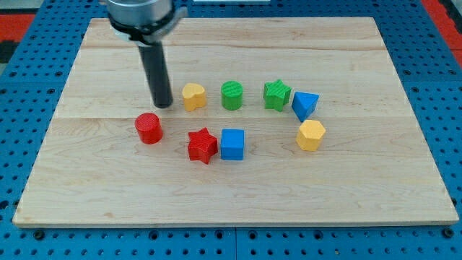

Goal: Keep red circle on left side of red star

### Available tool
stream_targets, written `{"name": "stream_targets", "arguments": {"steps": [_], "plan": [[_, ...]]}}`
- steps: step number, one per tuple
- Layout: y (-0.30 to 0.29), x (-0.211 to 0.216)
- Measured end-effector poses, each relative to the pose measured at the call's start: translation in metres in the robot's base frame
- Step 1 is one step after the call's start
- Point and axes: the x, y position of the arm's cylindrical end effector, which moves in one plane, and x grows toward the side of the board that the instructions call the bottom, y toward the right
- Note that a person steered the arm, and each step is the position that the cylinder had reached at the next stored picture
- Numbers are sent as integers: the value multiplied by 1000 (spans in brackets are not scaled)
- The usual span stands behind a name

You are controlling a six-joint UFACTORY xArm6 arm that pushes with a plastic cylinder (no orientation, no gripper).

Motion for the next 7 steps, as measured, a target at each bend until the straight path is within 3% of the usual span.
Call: {"name": "stream_targets", "arguments": {"steps": [1,5,7], "plan": [[-25,17],[12,60],[31,23]]}}
